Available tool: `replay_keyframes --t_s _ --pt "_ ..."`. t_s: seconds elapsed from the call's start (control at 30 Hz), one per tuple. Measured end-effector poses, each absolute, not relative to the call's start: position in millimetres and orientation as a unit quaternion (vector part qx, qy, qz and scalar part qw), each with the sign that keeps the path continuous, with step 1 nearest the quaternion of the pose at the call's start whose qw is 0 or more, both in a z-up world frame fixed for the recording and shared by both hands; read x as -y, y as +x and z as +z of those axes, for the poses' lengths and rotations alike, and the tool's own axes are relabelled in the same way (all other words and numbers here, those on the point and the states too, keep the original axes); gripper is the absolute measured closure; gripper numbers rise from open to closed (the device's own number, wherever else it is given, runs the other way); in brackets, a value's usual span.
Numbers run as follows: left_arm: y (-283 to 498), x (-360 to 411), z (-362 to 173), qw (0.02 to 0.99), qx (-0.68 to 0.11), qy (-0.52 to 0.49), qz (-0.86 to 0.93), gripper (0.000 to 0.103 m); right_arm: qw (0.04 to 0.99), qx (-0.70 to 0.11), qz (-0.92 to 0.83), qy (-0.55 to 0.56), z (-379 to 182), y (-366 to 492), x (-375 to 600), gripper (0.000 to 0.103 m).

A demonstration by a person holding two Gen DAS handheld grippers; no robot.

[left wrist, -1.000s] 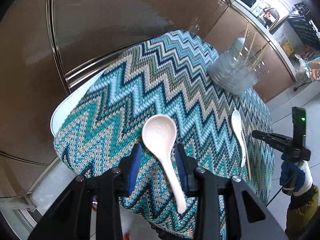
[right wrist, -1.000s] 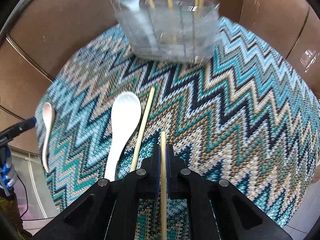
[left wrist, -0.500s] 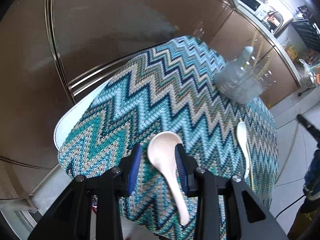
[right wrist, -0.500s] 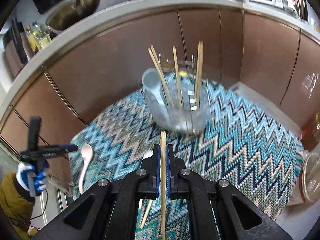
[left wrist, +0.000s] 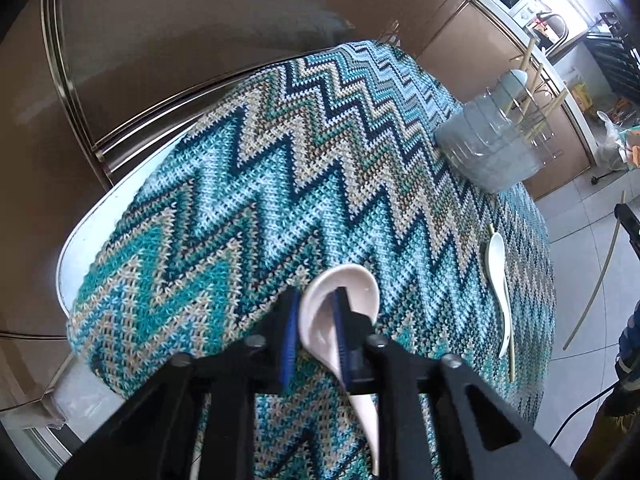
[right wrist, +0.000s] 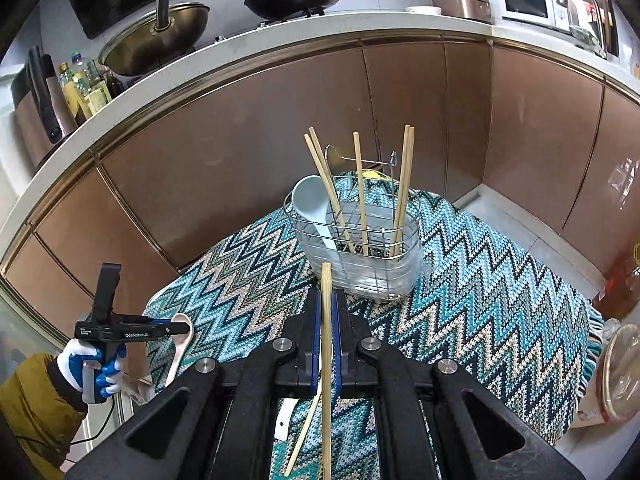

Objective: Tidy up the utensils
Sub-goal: 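Grasp a white spoon by its handle with left tool while right tool grasps a chopstick, then carry white spoon into clear holder with left tool while right tool carries chopstick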

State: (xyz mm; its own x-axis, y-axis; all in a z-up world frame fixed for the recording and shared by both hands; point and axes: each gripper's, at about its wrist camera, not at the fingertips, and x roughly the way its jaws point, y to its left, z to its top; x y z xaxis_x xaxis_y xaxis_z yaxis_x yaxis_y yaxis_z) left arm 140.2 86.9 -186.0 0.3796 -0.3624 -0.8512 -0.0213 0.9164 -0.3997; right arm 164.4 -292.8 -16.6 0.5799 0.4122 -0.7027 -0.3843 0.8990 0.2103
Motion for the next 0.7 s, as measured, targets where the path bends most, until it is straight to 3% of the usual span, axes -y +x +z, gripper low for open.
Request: replay_keyframes --t_s 0.33,0.7 --pt "138 -89 -178 0.827 -0.521 -0.190 -0.091 0.096 0.892 -0.389 0.229 0.008 -15 163 292 0.098" --pt "132 -86 -133 0.862 -0.464 -0.187 -0.085 0.096 0.909 -0.345 0.234 0.018 13 152 299 0.098"
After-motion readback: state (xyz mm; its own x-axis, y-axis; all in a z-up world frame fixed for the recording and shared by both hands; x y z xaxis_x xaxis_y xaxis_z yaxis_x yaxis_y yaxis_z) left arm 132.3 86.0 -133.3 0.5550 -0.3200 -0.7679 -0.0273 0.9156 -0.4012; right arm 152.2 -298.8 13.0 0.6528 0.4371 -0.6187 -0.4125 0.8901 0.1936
